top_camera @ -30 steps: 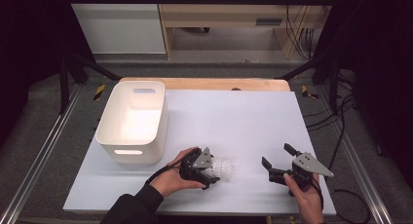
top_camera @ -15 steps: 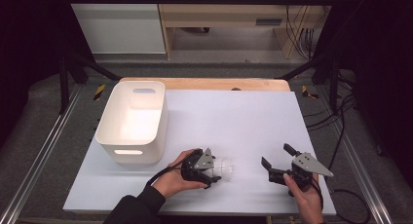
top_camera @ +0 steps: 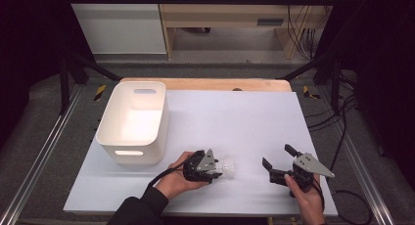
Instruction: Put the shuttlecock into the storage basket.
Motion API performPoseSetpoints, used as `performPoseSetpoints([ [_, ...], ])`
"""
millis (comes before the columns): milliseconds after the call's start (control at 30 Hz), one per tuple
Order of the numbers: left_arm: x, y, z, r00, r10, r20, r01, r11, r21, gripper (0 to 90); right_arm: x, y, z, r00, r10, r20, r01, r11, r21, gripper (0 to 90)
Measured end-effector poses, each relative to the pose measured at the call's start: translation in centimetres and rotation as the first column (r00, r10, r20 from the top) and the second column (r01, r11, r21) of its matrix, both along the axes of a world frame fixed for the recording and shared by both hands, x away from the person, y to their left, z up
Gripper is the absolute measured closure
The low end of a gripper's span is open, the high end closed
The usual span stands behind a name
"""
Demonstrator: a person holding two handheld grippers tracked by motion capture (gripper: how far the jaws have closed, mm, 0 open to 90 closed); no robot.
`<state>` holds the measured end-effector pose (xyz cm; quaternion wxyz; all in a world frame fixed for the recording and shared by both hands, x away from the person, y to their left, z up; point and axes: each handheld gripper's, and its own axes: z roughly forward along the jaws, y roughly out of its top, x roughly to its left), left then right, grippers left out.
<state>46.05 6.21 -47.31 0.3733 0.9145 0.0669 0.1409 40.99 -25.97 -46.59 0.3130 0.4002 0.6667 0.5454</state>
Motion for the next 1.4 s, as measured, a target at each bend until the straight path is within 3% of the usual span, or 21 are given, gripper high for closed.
performPoseSetpoints([
  [200,0.1,-0.1,0.0,1.0000,0.003,0.008,-0.003,0.9999,0.009,63.2,0.0,0.1,0.0,1.0000,0.002,-0.002,-0.002,1.0000,0.002,4.3],
  [800,-0.1,0.1,0.5,0.9998,0.009,0.017,-0.009,0.9999,-0.010,63.9,0.0,-0.1,0.0,1.0000,0.001,-0.001,-0.001,0.9999,0.015,4.3],
  [867,-0.1,0.2,0.7,0.9998,0.016,0.008,-0.015,0.9993,-0.034,64.0,0.0,-0.1,0.0,1.0000,0.000,-0.001,0.000,0.9999,0.014,4.3],
  [1000,-0.3,0.3,1.1,0.9997,0.016,0.017,-0.016,0.9991,-0.038,64.0,0.0,-0.1,0.0,1.0000,0.000,-0.001,0.000,0.9999,0.013,4.3],
  [1133,-0.4,0.6,1.7,0.9992,0.037,0.011,-0.036,0.9958,-0.084,64.1,0.0,-0.1,0.1,1.0000,-0.002,0.001,0.002,0.9999,0.012,4.3],
  [1267,-0.6,0.9,3.2,0.9983,0.054,0.021,-0.051,0.9898,-0.133,64.1,0.0,-0.2,0.1,1.0000,-0.004,0.002,0.004,0.9999,0.016,4.3],
  [1400,-1.1,1.1,5.7,0.9960,0.076,0.048,-0.066,0.9802,-0.187,64.1,0.0,-0.1,0.1,1.0000,-0.001,0.004,0.001,0.9999,0.010,4.3],
])
